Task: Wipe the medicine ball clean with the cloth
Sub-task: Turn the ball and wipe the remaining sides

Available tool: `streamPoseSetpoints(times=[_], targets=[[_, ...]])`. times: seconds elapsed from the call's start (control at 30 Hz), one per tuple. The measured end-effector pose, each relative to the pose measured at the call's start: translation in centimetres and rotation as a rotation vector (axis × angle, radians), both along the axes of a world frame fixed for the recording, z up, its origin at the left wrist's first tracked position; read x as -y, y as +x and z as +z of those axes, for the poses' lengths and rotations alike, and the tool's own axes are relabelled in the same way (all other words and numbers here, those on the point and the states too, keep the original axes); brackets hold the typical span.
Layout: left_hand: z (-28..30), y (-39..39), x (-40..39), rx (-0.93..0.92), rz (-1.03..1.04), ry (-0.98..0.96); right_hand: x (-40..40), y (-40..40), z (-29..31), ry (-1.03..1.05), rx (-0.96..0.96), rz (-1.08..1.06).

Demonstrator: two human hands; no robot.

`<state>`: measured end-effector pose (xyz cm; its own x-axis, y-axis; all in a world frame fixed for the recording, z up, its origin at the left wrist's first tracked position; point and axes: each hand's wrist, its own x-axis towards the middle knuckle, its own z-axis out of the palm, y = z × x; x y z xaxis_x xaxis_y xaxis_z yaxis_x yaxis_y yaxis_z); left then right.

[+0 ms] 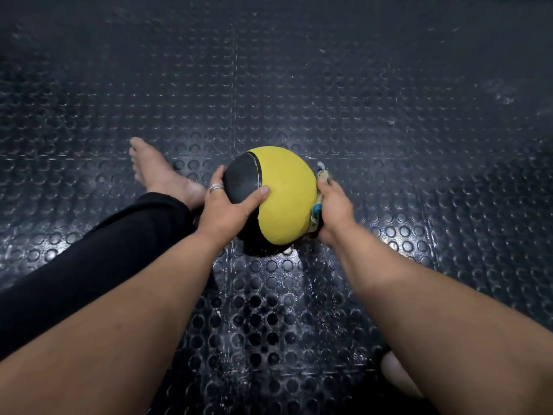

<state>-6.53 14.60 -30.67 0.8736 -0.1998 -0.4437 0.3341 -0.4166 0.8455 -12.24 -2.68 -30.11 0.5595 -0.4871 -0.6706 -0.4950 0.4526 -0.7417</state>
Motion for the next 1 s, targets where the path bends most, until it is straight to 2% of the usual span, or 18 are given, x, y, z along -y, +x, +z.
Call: streamPoseSetpoints(times=[0.13,0.2,0.23,0.3,0.4,0.5,0.6,0.73,0.87,1.0], targets=[[-0.1,-0.1,-0.2,-0.123,0.08,-0.082,0.1,1.1,1.4,-0.156,0.041,0.018],[-0.1,-0.4,-0.3,-0.201,0.054,-0.101,0.3,0.9,1.7,-0.366,-0.013,0.133],[-0.1,-0.3,0.0,-0.195,0.031,-0.049,0.3,0.6,1.6,-0.49,-0.056,0.198],[0.5,0.3,1.3,-0.039,-0.022,0.098,0.0,-0.2,1.3,-0.671,-0.118,0.293],[2.2,0.4,4.0,0.295,-0.225,0.243,-0.3,-0.5,1.6,-0.766,-0.072,0.323],[2.0,-0.8,4.8,0.378,-0.268,0.386,-2.7,-1.7,1.2,-0.866,0.0,0.277],[1.8,0.4,5.0,0.342,-0.177,0.376,-7.2,-4.0,0.3,-0.969,0.13,0.194],[2.0,2.8,6.1,0.245,-0.149,0.427,-8.6,-2.9,-0.2,-0.588,-0.039,-0.142],[2.1,2.2,7.4,0.274,-0.222,0.451,-3.2,0.6,-0.9,-0.309,-0.281,-0.41],[2.5,1.6,7.5,0.261,-0.222,0.497,0.3,0.6,-2.4,0.113,-0.234,-0.481]])
